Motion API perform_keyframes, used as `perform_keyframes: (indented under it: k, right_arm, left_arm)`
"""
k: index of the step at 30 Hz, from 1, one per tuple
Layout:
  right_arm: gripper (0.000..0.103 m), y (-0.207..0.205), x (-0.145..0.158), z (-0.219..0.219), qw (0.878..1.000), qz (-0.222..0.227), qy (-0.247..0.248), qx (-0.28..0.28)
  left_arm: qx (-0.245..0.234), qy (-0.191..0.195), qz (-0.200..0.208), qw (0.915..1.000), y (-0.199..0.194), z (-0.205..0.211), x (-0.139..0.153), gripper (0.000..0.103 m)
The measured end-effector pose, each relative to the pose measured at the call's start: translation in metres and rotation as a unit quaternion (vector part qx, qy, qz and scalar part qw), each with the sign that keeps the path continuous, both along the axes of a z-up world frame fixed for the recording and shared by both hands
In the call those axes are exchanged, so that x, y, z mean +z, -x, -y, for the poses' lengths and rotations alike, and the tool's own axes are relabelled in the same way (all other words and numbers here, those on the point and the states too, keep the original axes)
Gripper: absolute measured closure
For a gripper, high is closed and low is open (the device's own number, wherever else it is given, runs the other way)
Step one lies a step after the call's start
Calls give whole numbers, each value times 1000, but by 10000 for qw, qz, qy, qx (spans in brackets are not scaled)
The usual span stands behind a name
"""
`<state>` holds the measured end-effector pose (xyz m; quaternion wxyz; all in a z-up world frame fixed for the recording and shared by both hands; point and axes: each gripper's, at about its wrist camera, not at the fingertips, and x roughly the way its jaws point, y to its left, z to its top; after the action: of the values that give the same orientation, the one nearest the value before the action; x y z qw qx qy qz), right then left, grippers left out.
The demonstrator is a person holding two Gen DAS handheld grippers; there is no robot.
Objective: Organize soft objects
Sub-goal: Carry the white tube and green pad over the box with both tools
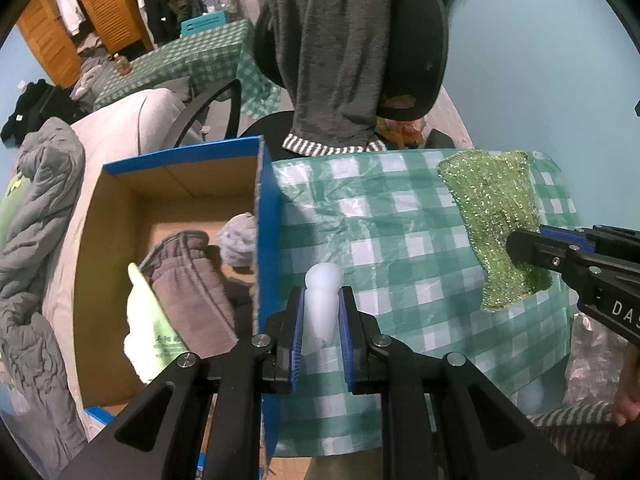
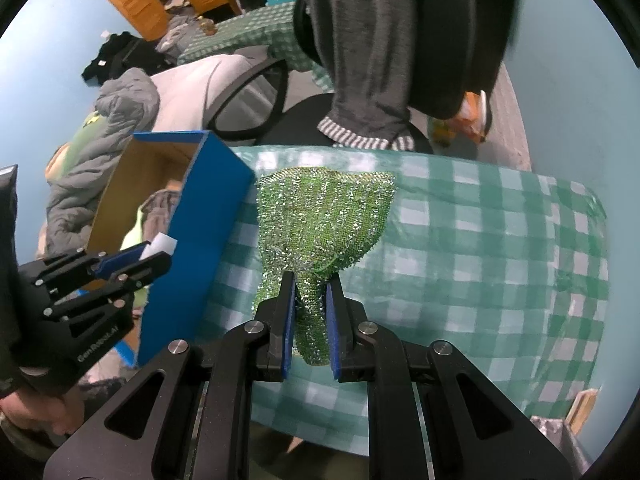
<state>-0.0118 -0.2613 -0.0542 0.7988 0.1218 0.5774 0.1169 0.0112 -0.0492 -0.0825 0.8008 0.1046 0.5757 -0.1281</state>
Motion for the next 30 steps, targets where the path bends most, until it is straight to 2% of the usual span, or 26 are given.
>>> perform_keyframes:
  k: [15,30]
  right_arm:
    - [90,-21,15,-58,9989,163,-90,432]
    - [90,-44,15,-128,9947,210,-145,998]
  left_arm:
    - [523,89,40,9986,-4,-58,11,87]
    - [1072,71,53,9942,-9,-121,10,87]
